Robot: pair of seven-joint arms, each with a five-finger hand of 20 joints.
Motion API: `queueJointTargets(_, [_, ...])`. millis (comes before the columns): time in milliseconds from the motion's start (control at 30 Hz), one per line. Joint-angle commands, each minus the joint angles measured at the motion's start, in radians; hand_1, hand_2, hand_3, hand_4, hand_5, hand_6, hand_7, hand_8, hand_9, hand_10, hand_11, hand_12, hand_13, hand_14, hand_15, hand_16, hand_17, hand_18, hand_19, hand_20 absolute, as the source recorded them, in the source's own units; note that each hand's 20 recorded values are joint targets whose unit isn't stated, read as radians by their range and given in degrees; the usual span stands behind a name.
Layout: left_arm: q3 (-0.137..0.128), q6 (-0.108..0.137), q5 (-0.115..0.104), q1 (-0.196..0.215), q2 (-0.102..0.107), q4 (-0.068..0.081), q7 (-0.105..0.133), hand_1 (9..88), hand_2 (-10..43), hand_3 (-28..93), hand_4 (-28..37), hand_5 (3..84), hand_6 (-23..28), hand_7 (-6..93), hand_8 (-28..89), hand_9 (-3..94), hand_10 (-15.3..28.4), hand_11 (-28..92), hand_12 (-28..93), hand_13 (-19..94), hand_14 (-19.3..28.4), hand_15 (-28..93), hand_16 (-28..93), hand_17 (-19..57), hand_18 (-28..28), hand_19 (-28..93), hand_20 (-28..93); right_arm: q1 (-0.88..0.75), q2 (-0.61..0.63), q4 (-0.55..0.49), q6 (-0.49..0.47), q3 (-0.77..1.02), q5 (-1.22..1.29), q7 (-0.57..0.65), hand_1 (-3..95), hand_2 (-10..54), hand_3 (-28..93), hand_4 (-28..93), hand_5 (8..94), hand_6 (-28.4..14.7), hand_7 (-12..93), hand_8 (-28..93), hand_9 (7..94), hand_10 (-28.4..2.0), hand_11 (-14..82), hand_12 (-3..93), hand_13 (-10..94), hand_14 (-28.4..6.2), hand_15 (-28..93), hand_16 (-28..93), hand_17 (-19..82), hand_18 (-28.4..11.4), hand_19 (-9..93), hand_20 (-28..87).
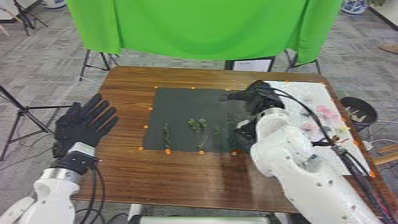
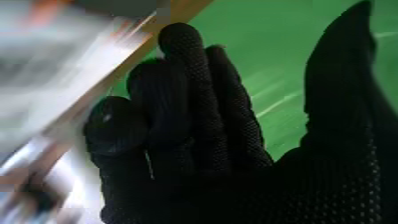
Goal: Arrange flowers
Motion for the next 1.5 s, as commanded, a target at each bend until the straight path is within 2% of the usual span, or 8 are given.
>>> queueJointTargets(33, [0.005,-0.013,0.016,0.001,0.000,-0.006,0.016,26.1,12.7,74,-28.3,40.3,9.1,8.6,-7,31.6,15.0,15,11,21,15.4,27,-6,-5.0,12.5,29,7,0.136,0.077,0.152,-0.288,0.044,-0.062,0.042,29.0,-9.5,63,-20,55.6,-11.3,9,-8,73.1,-19.2,33.3,28.9,73,-14.3,68,38,53,-22.0,93,44])
queueJointTargets(700, [0.007,-0.013,0.021,-0.005,-0.008,-0.009,0.012,26.3,12.3,74,-28.3,40.7,7.6,9.7,-7,31.8,14.6,15,11,21,15.2,27,-6,-4.8,12.4,28,7,0.290,0.067,0.390,-0.560,-0.101,0.020,0.056,35.0,-9.5,42,-27,53.9,-12.8,6,-8,73.9,-18.3,38.8,32.4,74,-13.7,68,40,53,-22.2,93,45])
queueJointTargets(867, [0.012,-0.012,0.026,-0.012,-0.009,-0.005,0.011,26.3,12.4,74,-28.3,40.6,8.4,9.2,-7,31.8,14.6,15,11,21,15.3,27,-6,-4.7,12.4,28,8,0.283,0.068,0.420,-0.566,-0.091,0.034,0.078,36.4,-9.5,44,-27,54.9,-12.8,6,-8,74.5,-17.8,38.8,32.2,75,-13.4,68,39,53,-22.1,93,45])
queueJointTargets(967, [0.013,-0.002,0.063,-0.014,-0.008,-0.003,0.011,26.4,12.7,74,-28.3,40.6,8.7,9.0,-7,31.8,14.7,15,11,21,15.3,27,-6,-4.7,12.3,28,8,0.272,0.068,0.432,-0.577,-0.084,0.046,0.076,36.3,-9.5,45,-27,57.2,-10.7,9,-8,74.5,-17.8,38.7,32.4,74,-13.5,68,40,53,-22.0,93,45])
queueJointTargets(1033, [0.015,-0.009,0.039,-0.015,-0.012,-0.003,0.011,26.4,13.1,74,-28.3,40.7,8.7,8.9,-7,31.8,14.7,15,11,21,15.3,27,-6,-4.6,12.2,28,8,0.258,0.067,0.443,-0.567,-0.071,0.070,0.071,37.3,-9.5,43,-26,58.8,-9.5,10,-8,74.3,-17.9,38.5,32.7,74,-13.7,67,40,52,-21.9,93,44])
queueJointTargets(1200, [0.017,-0.013,0.050,-0.020,-0.016,-0.001,-0.005,26.4,13.2,74,-28.3,40.7,8.8,9.0,-7,31.9,14.8,15,11,21,15.4,27,-6,-4.6,12.2,28,8,0.224,0.070,0.456,-0.525,-0.065,0.074,0.060,41.8,-9.1,53,-27,66.8,-5.8,17,-10,74.9,-17.1,39.1,32.2,74,-13.4,67,40,52,-21.7,93,43])
queueJointTargets(1333, [0.011,-0.015,0.052,-0.019,-0.020,0.001,-0.014,26.3,13.2,74,-28.3,40.7,8.8,9.0,-7,31.9,14.9,15,11,21,15.4,27,-6,-4.7,12.3,28,8,0.196,0.077,0.448,-0.469,-0.065,0.051,0.029,51.7,-8.3,63,-28,72.1,-3.4,31,13,78.2,-14.9,40.0,31.8,76,-11.8,65,38,52,-21.2,93,41])
queueJointTargets(1500, [0.009,-0.016,0.052,-0.014,-0.023,-0.001,-0.016,26.3,13.2,74,-28.3,40.7,8.8,9.0,-7,31.9,14.8,15,11,21,15.3,27,-6,-4.7,12.2,28,8,0.167,0.087,0.423,-0.435,-0.057,0.031,-0.025,54.4,-8.5,69,-28,73.7,-1.6,38,18,81.3,-13.2,35.3,39.3,78,-10.3,62,37,52,-20.7,93,39])
